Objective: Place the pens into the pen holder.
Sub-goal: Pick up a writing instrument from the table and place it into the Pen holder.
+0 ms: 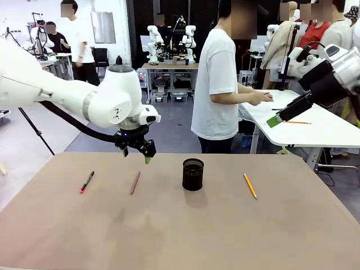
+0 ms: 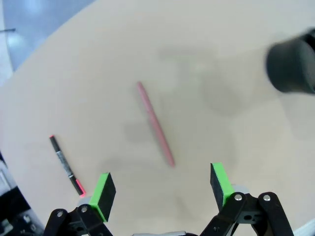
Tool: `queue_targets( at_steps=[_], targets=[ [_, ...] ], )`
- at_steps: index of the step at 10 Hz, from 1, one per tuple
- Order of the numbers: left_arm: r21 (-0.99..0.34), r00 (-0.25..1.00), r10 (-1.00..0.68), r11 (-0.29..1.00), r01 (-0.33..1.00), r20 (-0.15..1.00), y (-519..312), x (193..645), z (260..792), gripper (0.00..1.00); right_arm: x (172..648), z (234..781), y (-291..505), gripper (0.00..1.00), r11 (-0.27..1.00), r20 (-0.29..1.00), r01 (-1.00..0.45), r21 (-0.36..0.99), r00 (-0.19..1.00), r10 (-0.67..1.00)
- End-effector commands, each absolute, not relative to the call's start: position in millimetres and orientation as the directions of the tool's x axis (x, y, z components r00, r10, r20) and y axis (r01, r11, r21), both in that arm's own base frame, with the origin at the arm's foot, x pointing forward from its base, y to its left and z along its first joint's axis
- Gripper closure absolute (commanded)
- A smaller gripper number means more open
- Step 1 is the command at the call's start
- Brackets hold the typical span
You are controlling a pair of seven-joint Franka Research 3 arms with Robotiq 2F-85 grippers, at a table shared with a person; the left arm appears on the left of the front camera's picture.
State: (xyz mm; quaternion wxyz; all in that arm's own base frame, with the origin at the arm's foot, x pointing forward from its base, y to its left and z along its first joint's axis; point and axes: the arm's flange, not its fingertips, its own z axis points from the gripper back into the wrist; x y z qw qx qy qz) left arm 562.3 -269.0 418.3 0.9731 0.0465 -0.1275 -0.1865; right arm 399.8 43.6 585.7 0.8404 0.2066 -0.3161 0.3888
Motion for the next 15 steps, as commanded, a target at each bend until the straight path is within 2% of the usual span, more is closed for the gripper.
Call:
queue_targets(
  at_steps=[1,4,6,13,15],
  targets=[
    [0.142,0.938,-0.310,0.947,0.289,0.155,-288.4,581.7,411.6,0.00,401.9,586.5,44.4,0.00,0.606,0.707,-0.787,0.116,0.493,0.506],
    [0.052,0.970,-0.239,0.970,0.236,0.046,-289.6,606.0,384.4,0.00,401.9,586.5,44.4,0.00,0.606,0.707,-0.787,0.116,0.493,0.506],
    [-0.038,0.975,-0.223,0.974,0.224,0.026,-280.5,605.4,383.3,0.00,401.9,586.5,44.4,0.00,0.606,0.707,-0.787,0.116,0.493,0.506],
    [-0.013,0.976,-0.215,0.976,0.216,0.027,-287.2,604.7,374.6,0.00,401.9,586.5,44.4,0.00,0.606,0.707,-0.787,0.116,0.493,0.506],
    [-0.001,0.981,-0.193,0.981,0.193,-0.011,-284.0,626.9,362.1,0.00,401.9,586.5,44.4,0.00,0.606,0.707,-0.787,0.116,0.493,0.506]
  ],
)
